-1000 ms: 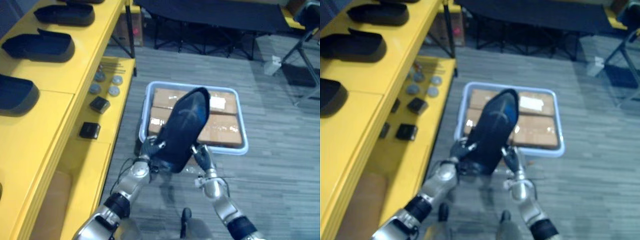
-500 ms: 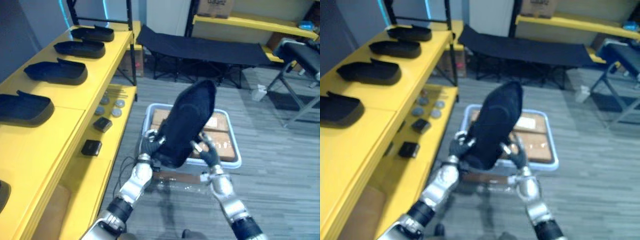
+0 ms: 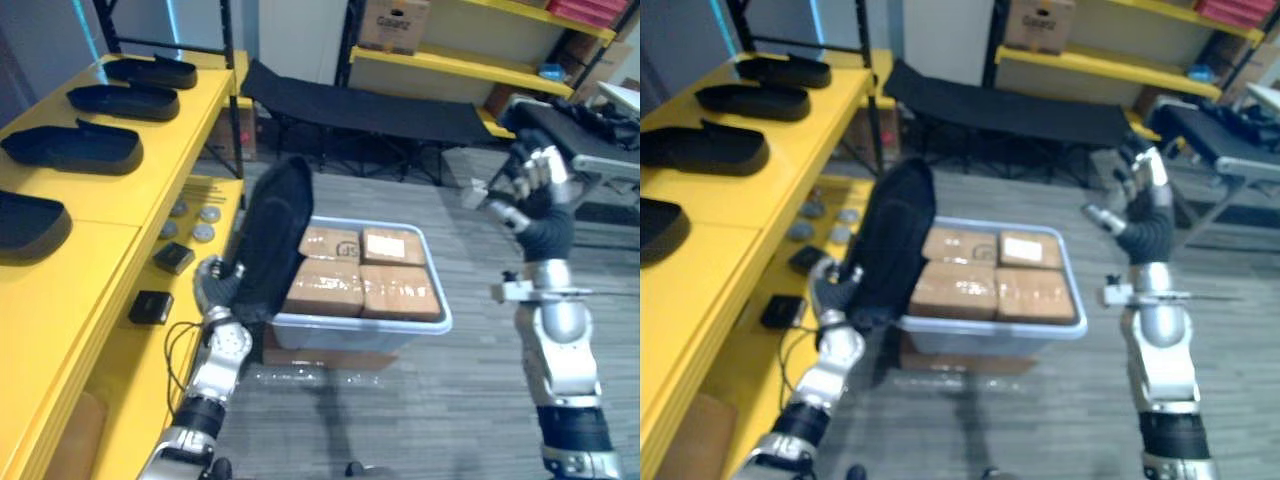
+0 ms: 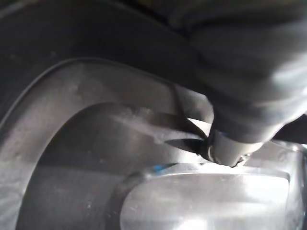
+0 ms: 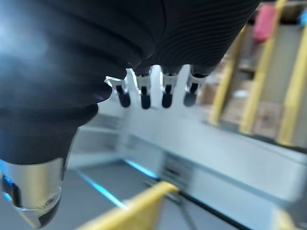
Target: Walk over and take plastic housings, then place them on the shelf
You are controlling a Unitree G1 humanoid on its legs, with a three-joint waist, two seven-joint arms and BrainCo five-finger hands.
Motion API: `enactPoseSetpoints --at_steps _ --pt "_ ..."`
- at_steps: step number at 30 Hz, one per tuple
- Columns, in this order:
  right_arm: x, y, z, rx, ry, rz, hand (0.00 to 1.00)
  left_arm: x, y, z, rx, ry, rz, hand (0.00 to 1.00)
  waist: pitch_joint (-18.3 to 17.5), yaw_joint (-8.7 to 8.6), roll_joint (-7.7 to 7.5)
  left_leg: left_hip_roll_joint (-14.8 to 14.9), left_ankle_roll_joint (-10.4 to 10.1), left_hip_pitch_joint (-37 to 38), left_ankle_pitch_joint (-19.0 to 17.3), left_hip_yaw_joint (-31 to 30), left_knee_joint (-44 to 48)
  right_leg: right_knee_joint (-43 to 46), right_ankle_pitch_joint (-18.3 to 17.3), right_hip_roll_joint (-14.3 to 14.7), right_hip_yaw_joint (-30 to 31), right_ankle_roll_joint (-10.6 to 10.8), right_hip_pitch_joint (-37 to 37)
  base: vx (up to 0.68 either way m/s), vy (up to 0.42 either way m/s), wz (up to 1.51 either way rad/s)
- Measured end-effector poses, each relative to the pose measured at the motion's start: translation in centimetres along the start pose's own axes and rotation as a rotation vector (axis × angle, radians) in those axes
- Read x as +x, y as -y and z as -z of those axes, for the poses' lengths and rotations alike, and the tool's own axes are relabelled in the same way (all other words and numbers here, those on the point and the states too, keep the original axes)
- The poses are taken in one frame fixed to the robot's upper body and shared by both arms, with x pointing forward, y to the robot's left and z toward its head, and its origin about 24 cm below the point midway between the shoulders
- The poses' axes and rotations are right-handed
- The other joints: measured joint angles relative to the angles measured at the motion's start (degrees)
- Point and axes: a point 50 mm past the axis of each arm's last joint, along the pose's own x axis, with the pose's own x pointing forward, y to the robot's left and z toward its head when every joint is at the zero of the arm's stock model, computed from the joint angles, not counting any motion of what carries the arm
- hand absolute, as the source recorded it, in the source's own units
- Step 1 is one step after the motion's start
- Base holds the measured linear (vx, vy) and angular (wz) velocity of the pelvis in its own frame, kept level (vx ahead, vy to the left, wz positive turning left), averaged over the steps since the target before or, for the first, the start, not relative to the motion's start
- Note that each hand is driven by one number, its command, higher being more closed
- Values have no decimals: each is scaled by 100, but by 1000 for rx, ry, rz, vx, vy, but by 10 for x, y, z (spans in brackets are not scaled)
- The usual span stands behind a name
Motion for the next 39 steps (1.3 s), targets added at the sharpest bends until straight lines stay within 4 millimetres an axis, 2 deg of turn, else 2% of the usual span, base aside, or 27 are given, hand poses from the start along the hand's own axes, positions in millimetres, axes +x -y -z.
enactPoseSetpoints --at_steps 3,5,6,8,9,11,12,15,17,18,21,22,24,25,26,29,31,33,34,35,36,37,38,39 --pt "-3 15 -5 -22 24 91 0 7 -7 -12 -108 50 -48 100 -89 -62 54 0 0 -13 0 37 0 14 6 1 27 3 -52 5 1 -7" --pt "-20 36 -2 -20 -11 240 0 9 -15 -44 -294 141 -80 100 -101 -103 109 0 0 -17 1 42 1 14 12 1 23 7 -59 2 -2 -2" --pt "-27 40 0 -11 -29 277 0 8 -20 -53 -351 172 -85 100 -113 -129 130 0 0 -23 1 39 1 14 12 1 20 7 -62 0 0 0" --pt "-58 51 8 -9 -96 438 0 -5 -38 -86 -563 291 -57 100 -163 -196 271 -2 -1 -31 0 36 1 14 13 -3 12 9 -66 0 0 0" --pt "-65 53 9 -11 -106 466 0 -9 -43 -91 -592 319 -50 100 -171 -198 319 -2 -1 -31 0 34 2 14 12 -3 9 10 -66 0 0 0" --pt "-73 57 8 -1 -111 486 0 -22 -58 -101 -641 381 -40 100 -188 -197 569 -2 -1 -33 0 2 3 13 8 -2 -25 15 -46 -11 -18 5" --pt "-73 57 8 -2 -110 476 0 -24 -61 -101 -639 386 -43 100 -197 -186 625 -2 -2 -36 1 -22 3 13 -5 -2 -50 22 -32 -44 -25 18" --pt "-70 51 10 35 -111 409 0 -27 -92 -90 -574 385 -132 100 -184 -110 790 -2 -32 -123 33 -335 13 -10 -79 -3 -377 -4 150 -42 -33 49" --pt "-68 45 13 91 -114 386 0 -28 -128 -76 -474 371 -260 100 -189 124 827 -18 -4 -252 74 -692 33 -11 -163 0 -742 36 273 -40 -34 73" --pt "-67 43 13 96 -115 381 0 -29 -137 -73 -448 368 -291 100 -198 213 844 -27 12 -317 100 -794 34 -11 -183 -2 -835 31 277 -21 -33 91" --pt "-55 22 22 168 -125 316 0 -42 -185 -52 -302 314 -450 100 -139 673 845 -128 34 -544 212 -1407 36 62 -274 -24 -1423 2 429 18 -28 91" --pt "-52 16 24 186 -127 299 0 -45 -192 -48 -280 298 -474 100 -107 771 837 -153 34 -555 227 -1511 36 93 -315 -35 -1507 18 475 24 -29 95" --pt "-41 -10 40 263 -182 234 0 -58 -218 -35 -190 243 -556 100 -68 1106 807 -270 39 -627 266 -1937 37 242 -503 -95 -1922 39 652 33 -39 93" --pt "-39 -15 45 278 -205 225 0 -61 -224 -32 -174 230 -572 100 -54 1186 803 -295 44 -628 270 -2028 37 281 -555 -109 -2014 33 698 51 -55 85" --pt "-38 -26 54 309 -253 210 0 -68 -233 -28 -138 207 -602 100 -27 1378 828 -347 45 -635 270 -2217 37 333 -667 -113 -2123 41 784 46 -63 73" --pt "-35 -54 70 330 -356 144 0 -89 -255 -17 -82 139 -692 100 58 1750 828 -439 41 -648 272 -2597 48 498 -917 -125 -2439 20 960 45 -68 69" --pt "-33 -63 74 320 -390 109 0 -100 -261 -11 -92 99 -734 100 116 1866 790 -528 76 -803 241 -2762 277 592 -1020 -128 -2616 5 1015 6 -64 61" --pt "-32 -63 75 319 -403 105 0 -107 -263 -5 -142 65 -753 100 255 1865 809 -601 236 -925 190 -2683 481 657 -1070 -124 -2872 -24 1163 -28 -38 75" --pt "-34 -60 77 312 -416 120 0 -108 -263 -5 -170 62 -745 100 398 1857 786 -636 747 -1114 169 -2206 674 614 -1061 -140 -3175 -14 1354 -24 -32 132" --pt "-38 -50 78 293 -429 162 0 -105 -259 -7 -200 76 -714 100 489 1691 710 -629 1151 -1340 142 -1479 982 535 -1002 -157 -3634 87 1565 -12 -15 157" --pt "-42 -45 79 279 -440 186 0 -103 -256 -7 -212 82 -693 100 500 1633 702 -602 1166 -1467 158 -1087 1143 503 -991 -157 -3768 105 1652 65 66 184" --pt "-53 -30 79 237 -464 246 0 -99 -247 -8 -240 87 -638 100 525 1571 732 -542 1171 -1655 276 -430 1412 484 -984 -152 -3769 116 1795 110 178 160" --pt "-65 -20 81 192 -494 291 0 -98 -240 -8 -258 85 -593 100 559 1554 752 -606 1012 -1697 349 -82 1461 470 -985 -199 -3703 116 1893 116 214 131" --pt "-67 -18 81 179 -503 299 0 -98 -239 -8 -261 81 -582 100 593 1595 766 -655 1004 -1699 347 -33 1438 453 -979 -233 -3598 111 1891 85 213 67"
